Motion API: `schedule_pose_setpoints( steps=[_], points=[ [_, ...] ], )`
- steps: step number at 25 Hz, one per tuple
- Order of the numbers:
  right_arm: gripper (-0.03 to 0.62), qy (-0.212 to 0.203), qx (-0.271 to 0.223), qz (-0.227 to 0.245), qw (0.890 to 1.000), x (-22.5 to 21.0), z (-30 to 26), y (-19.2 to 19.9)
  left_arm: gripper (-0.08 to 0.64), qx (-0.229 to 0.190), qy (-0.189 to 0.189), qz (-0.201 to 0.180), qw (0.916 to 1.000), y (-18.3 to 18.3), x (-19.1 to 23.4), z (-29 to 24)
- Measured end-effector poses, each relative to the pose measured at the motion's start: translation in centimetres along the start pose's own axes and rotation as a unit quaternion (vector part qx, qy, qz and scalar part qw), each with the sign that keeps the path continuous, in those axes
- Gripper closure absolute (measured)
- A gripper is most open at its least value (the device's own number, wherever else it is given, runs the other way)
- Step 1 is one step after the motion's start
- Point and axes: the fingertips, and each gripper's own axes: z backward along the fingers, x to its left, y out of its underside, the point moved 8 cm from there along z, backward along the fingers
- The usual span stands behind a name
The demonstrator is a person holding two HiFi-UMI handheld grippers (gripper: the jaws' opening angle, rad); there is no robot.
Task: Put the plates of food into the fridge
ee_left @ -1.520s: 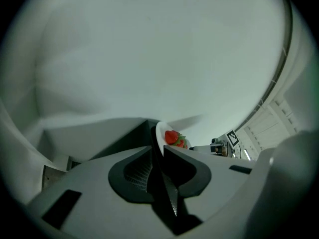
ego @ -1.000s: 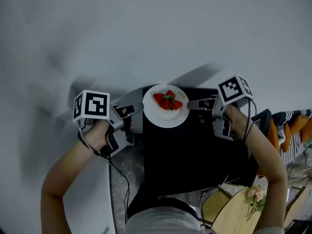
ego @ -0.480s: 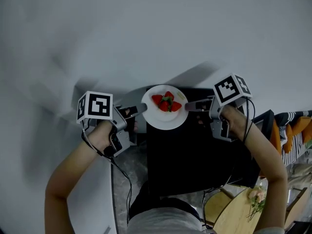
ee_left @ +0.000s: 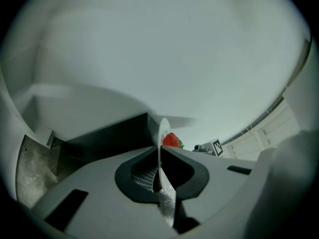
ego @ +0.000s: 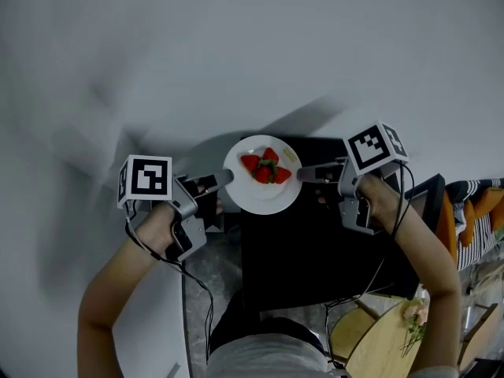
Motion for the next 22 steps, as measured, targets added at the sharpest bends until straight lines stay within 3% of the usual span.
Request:
schedule_pose_setpoints(
  steps=[10, 15, 22],
  points=[
    [0.555, -0.065, -0.049, -0.008, 0.997, -1.6, -0.1, 0.2, 0.538, -0.007, 0.052, 0.062, 0.9967, 0.4, 1.7, -0.8],
    [0.555, -0.109, -0.067, -0.034, 0.991, -1.9, -0.2, 0.7, 0.540, -0.014, 0.080, 0.096, 0.9920, 0.5, 2.0, -0.9],
    [0.558, -0.151, -0.105, -0.062, 0.981, -2.7, -0.2, 1.4, 0.540, -0.011, 0.079, 0.096, 0.9922, 0.5, 2.6, -1.1]
  ],
)
